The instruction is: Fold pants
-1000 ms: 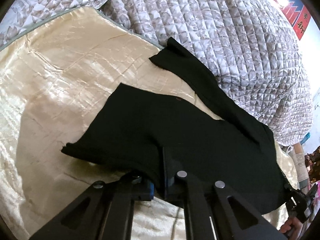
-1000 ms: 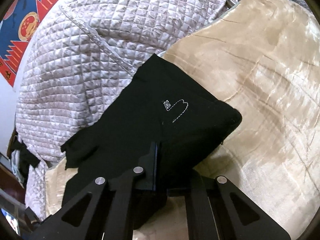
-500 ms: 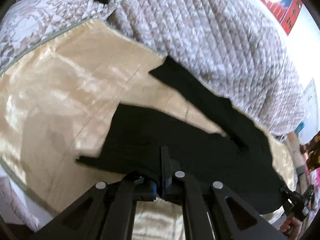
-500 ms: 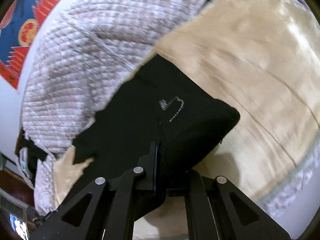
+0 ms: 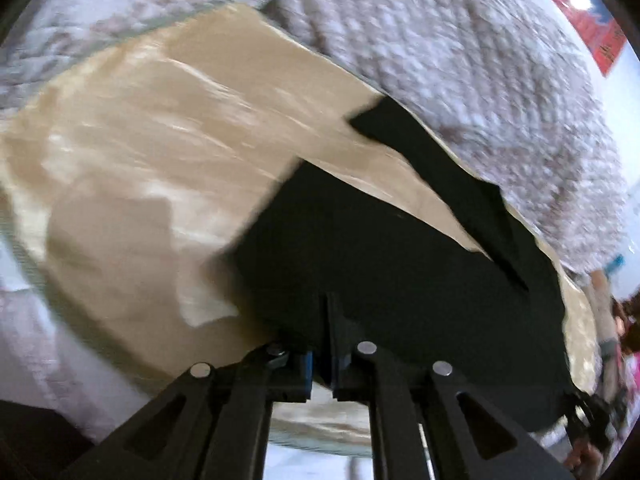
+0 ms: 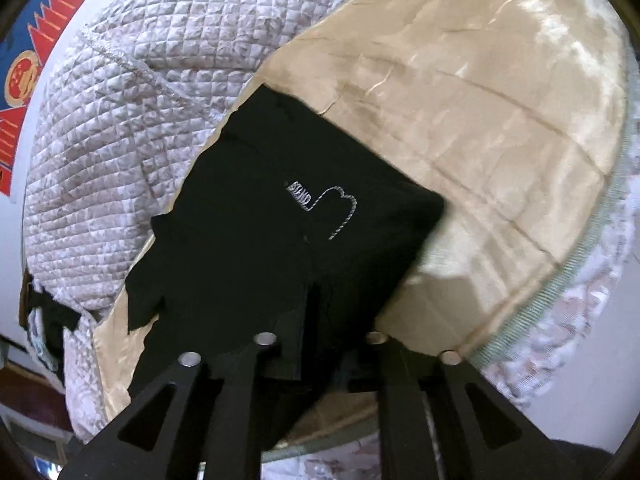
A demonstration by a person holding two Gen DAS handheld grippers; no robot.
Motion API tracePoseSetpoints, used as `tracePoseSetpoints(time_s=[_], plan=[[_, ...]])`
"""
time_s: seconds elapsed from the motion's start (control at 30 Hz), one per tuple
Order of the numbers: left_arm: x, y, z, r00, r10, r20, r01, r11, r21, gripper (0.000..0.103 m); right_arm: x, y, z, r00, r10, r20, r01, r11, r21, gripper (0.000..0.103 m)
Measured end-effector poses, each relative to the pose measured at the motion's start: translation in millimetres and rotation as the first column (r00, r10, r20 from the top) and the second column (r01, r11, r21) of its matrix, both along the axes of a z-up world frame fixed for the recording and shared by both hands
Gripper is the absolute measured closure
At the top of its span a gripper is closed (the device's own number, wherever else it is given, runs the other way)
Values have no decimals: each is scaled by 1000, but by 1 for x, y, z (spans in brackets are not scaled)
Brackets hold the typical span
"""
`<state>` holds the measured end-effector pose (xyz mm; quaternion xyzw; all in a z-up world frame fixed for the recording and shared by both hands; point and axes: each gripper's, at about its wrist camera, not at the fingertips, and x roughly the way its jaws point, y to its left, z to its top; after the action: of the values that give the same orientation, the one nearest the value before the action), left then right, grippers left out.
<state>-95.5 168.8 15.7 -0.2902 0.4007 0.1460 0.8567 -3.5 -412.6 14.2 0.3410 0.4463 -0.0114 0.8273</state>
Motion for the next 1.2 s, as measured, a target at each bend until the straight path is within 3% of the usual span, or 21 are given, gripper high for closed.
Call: tracePoseSetpoints(time_s=[0.13,0.27,0.37,0.43,0.47,0.53,0.57,0.63,0.7,0.77,0.87,1.0,1.13,1.2], plan=[[-15,13,16,996,83,6,-84,993,88,94,-23,-10,13,995,-94,24,95,991,-91,76],[-10,3,38,997,40,61,-48,989,142,94,-30,-9,35,989,-112,94,131,964,-231,76],[11,-19,50,994,-60,91,43,983,177,93,-20,12,50,988,-30,150,79,940,-333,71],[34,-39,50,982,-163,94,144,974,176,93,-11,29,54,983,61,175,8,929,-370,57],[45,-48,48,975,-204,91,186,967,174,93,-5,39,54,978,113,175,-34,916,-400,56],[62,-61,43,964,-256,75,239,954,182,93,4,60,52,965,205,161,-97,855,-509,56],[70,-65,40,962,-267,62,251,949,189,93,7,61,48,967,207,150,-102,851,-515,56],[84,-66,29,964,-266,32,255,948,192,93,14,46,28,987,148,62,-102,877,-470,56],[90,-60,17,968,-251,-6,248,953,177,93,11,22,10,1000,20,-16,-25,880,-475,56],[87,-54,8,971,-239,-26,240,958,157,93,-4,-1,8,995,-101,-24,79,887,-455,56],[87,-51,1,973,-229,-39,232,959,162,93,-24,-27,22,972,-229,53,228,870,-437,56],[93,-64,9,960,-278,-10,276,946,172,93,-8,6,41,990,-59,131,115,875,-471,56],[106,-73,13,947,-321,-9,315,923,221,87,27,63,34,975,202,90,-133,859,-495,56],[115,-65,5,955,-294,-47,296,928,227,81,41,79,20,967,252,44,-195,840,-507,56]])
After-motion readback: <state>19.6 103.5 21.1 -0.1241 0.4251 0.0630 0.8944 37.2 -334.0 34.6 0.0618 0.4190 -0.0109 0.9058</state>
